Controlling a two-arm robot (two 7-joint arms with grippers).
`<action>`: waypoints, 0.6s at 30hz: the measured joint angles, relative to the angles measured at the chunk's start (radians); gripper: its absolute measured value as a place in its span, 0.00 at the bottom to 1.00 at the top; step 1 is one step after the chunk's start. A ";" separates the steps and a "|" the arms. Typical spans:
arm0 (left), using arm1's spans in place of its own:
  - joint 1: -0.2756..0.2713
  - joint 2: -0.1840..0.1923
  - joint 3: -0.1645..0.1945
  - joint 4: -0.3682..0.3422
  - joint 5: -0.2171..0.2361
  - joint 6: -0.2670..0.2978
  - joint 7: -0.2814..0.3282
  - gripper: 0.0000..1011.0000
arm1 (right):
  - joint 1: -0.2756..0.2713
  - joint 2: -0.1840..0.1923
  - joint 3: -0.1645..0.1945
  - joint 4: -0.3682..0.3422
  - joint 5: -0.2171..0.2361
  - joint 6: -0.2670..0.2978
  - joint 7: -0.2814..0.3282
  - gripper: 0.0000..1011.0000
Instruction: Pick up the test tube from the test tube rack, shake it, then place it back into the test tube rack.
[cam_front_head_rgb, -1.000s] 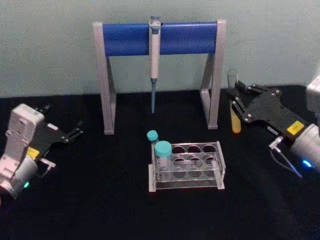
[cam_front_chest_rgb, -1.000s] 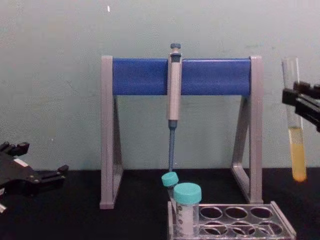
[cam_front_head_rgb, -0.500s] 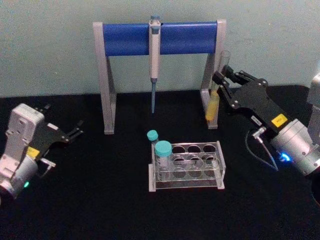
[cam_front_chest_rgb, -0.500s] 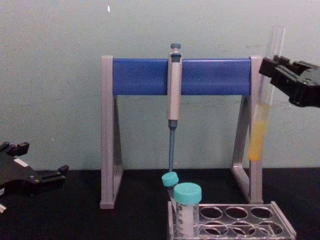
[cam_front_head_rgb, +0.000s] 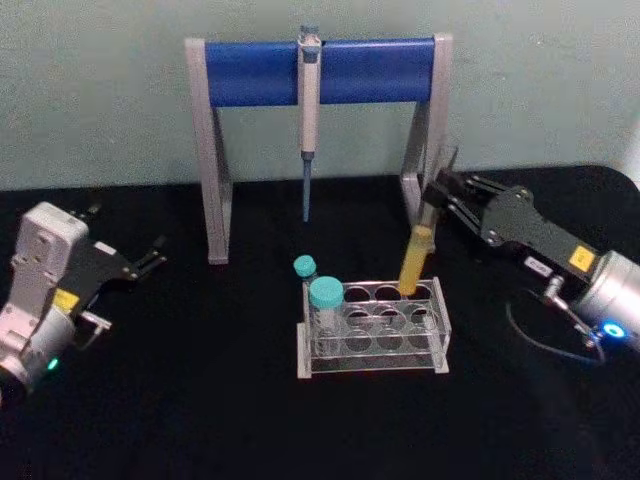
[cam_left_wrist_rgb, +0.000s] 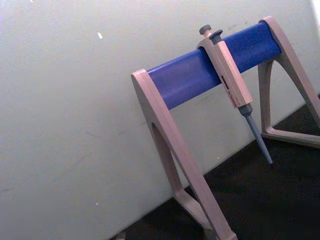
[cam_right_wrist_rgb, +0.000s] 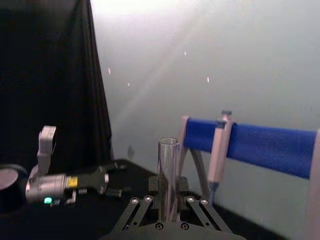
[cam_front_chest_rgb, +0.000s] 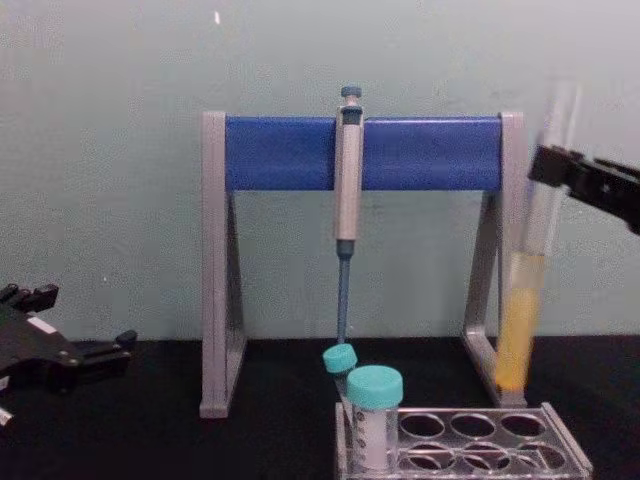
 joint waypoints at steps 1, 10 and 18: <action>0.000 0.000 0.000 0.000 0.000 0.000 0.000 0.99 | -0.005 0.019 0.002 -0.005 0.005 0.006 0.004 0.21; 0.000 0.000 0.000 0.000 0.000 0.000 0.000 0.99 | -0.030 0.093 0.022 -0.031 -0.048 -0.023 -0.057 0.21; 0.000 0.000 0.000 0.000 0.000 0.000 0.000 0.99 | -0.019 0.078 0.025 -0.021 -0.206 -0.090 -0.191 0.21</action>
